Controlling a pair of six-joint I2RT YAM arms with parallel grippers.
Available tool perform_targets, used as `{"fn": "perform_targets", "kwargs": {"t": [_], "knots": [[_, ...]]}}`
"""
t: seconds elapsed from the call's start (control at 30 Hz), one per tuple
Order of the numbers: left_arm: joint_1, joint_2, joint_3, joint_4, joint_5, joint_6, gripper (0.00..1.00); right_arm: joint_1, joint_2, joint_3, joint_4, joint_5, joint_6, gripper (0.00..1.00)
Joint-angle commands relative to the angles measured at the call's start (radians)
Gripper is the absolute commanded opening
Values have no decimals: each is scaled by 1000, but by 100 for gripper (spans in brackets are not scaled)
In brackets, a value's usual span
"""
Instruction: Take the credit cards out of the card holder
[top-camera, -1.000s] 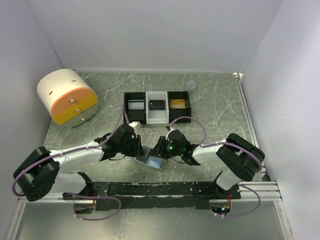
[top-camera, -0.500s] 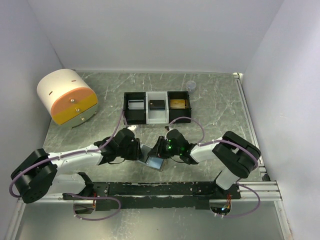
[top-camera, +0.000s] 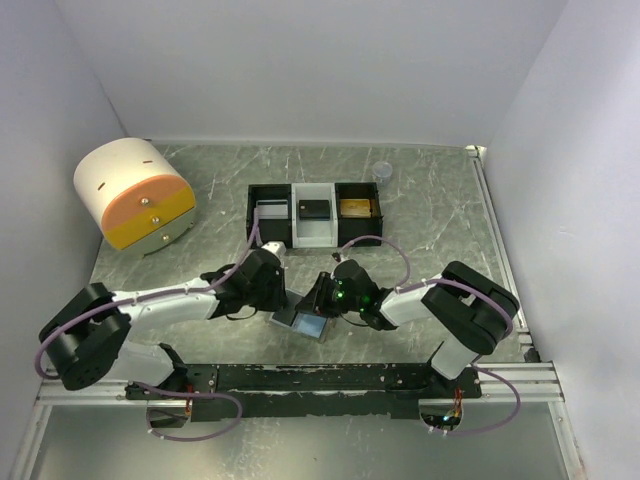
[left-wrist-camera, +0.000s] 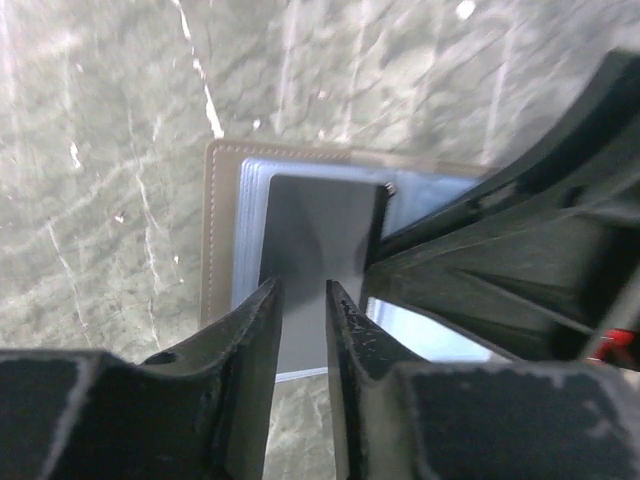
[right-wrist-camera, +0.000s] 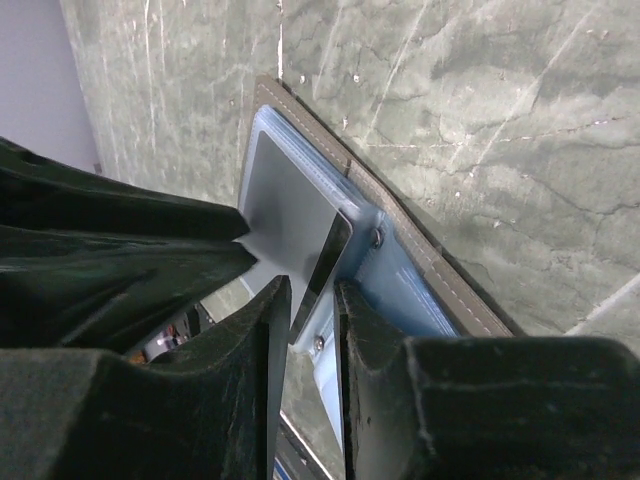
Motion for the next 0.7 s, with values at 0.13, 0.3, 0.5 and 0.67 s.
{"fn": "perform_targets", "kwargs": {"t": [0.13, 0.3, 0.5, 0.67], "knots": [[-113, 21, -57, -33, -64, -103, 31, -7, 13, -16, -17, 16, -4, 25], [-144, -6, -68, -55, -93, -135, 30, -7, -7, -14, -45, 38, -20, 25], [-158, -8, -61, -73, -107, -143, 30, -9, -25, 5, -86, 45, -42, 23], [-164, 0, -51, -79, -114, -142, 30, -9, -7, -2, -23, 17, -20, 20]]}}
